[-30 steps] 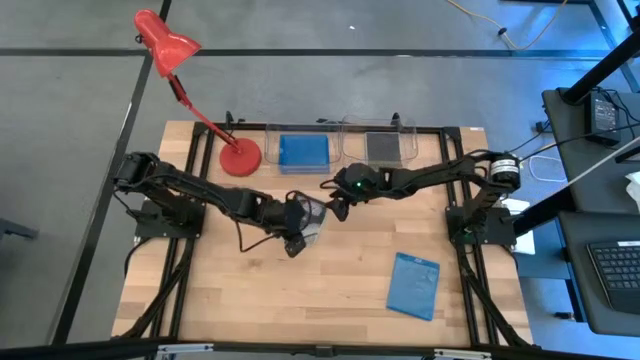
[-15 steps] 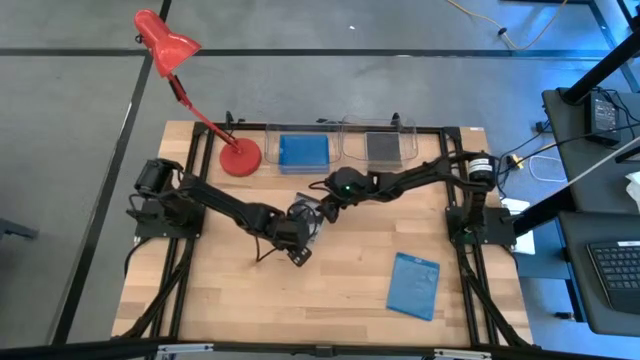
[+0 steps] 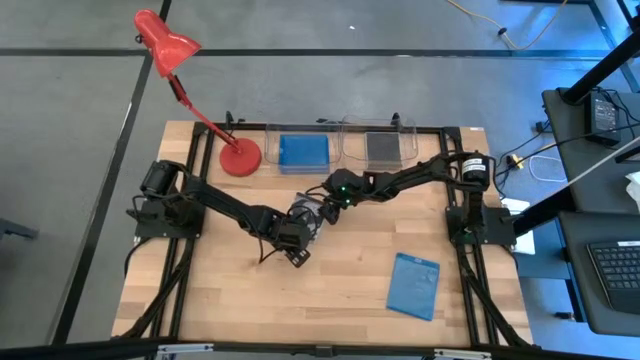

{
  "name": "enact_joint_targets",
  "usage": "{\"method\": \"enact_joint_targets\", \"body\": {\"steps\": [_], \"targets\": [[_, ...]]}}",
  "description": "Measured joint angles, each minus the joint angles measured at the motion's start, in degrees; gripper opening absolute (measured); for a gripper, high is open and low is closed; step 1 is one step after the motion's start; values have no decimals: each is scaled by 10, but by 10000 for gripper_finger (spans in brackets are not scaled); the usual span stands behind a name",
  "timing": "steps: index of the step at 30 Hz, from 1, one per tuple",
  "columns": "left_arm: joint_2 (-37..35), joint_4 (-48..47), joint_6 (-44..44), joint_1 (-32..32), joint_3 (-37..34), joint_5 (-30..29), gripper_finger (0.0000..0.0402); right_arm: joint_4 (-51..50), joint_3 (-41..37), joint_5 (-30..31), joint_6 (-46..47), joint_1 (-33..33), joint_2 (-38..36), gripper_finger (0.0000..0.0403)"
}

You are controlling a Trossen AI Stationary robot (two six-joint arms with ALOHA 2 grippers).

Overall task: Pick & place jewel cases by type
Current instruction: Put the black cd case into the right transparent bin

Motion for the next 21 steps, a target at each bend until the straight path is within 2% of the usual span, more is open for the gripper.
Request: {"method": "enact_joint_targets", "body": {"steps": [9, 18, 21], "targets": [[-1, -66, 33, 0, 2, -3, 184, -20, 1, -126, 10, 10, -1, 234], [-2, -78, 64, 0, 1, -1, 184, -23, 0, -161, 37, 36, -1, 234], [-2, -77, 69, 0, 1, 1, 184, -21, -1, -210, 54, 33, 0, 234]]}}
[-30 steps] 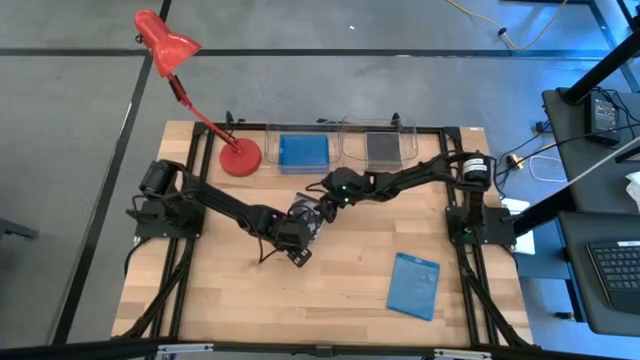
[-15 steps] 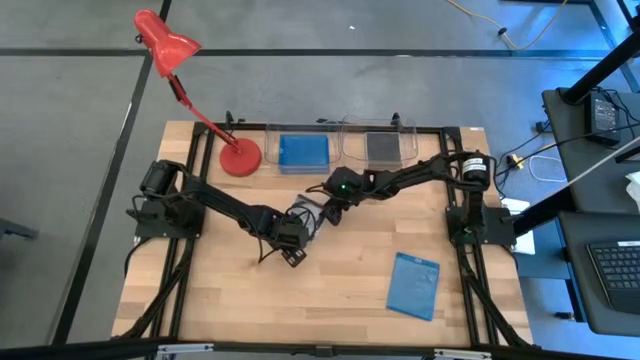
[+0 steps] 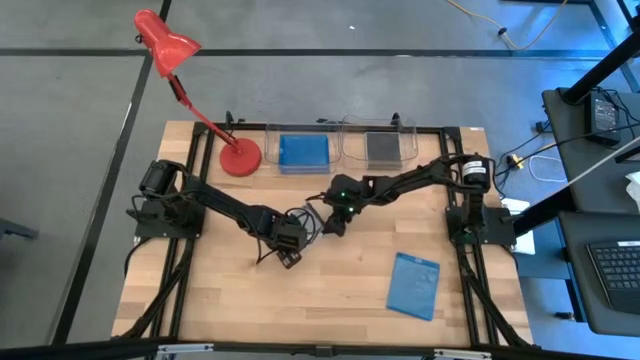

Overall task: Pick & place jewel cases by type
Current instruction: Put the black cd case into the right transparent bin

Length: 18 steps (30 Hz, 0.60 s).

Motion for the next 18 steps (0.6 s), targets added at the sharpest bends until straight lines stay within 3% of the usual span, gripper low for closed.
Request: {"method": "enact_joint_targets", "body": {"steps": [12, 18], "targets": [[0, -1, 19, 0, -1, 2, 184, 32, -1, -87, 19, -14, 1, 234], [1, -2, 30, 0, -2, 3, 184, 31, -1, -115, -47, -13, 1, 234]]}}
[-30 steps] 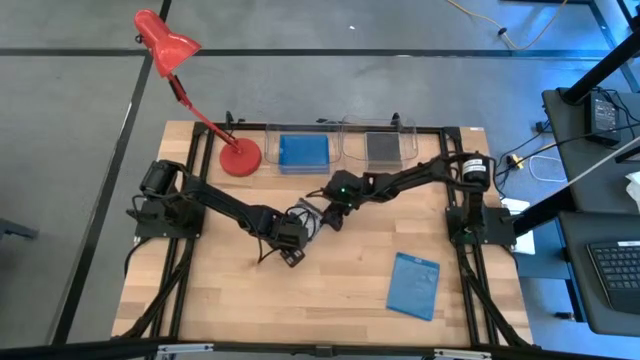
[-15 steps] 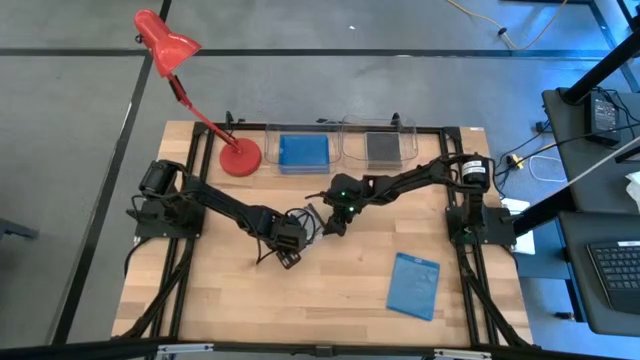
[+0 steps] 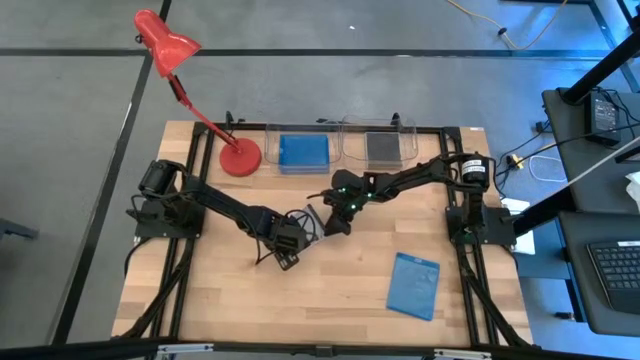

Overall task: Pick & place jewel cases by type
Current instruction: Put the black cd case into the right transparent bin

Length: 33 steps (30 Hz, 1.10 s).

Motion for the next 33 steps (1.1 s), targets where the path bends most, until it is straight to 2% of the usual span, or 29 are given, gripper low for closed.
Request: {"method": "enact_joint_targets", "body": {"steps": [19, 27, 33], "targets": [[1, -4, 7, 0, 0, 0, 184, -7, 0, -9, -295, 5, -1, 234], [1, -11, 2, 0, 0, -1, 184, -7, 1, 57, -439, 8, -1, 234], [1, -21, 4, -7, 1, -1, 184, -6, 2, 67, -461, 11, -2, 234]]}}
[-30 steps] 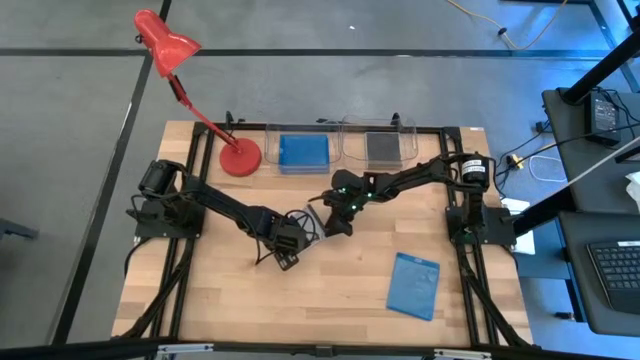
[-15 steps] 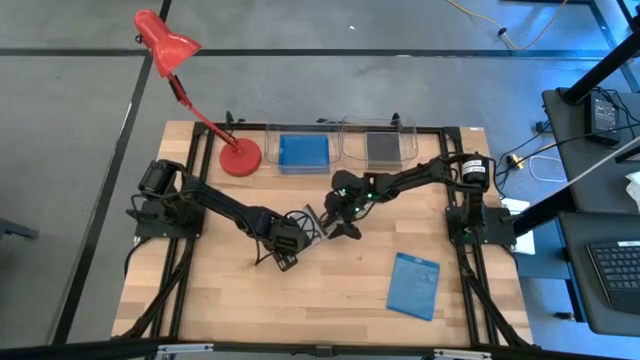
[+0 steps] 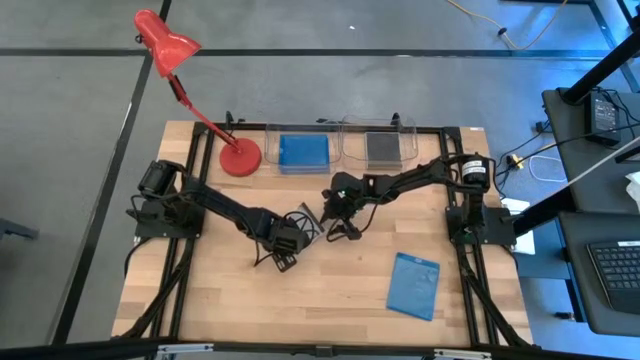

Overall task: Pick & place jewel cases by type
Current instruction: Put the black cd case into the right transparent bin

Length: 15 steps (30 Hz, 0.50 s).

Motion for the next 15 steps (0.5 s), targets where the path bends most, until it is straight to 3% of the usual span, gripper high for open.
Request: {"method": "enact_joint_targets", "body": {"steps": [7, 15], "targets": [[0, -5, 7, -12, 0, -4, 184, -14, 0, 10, 2, 15, -20, 234], [0, -5, 2, -15, 0, -12, 184, 2, 4, 52, -91, 30, -62, 234]]}}
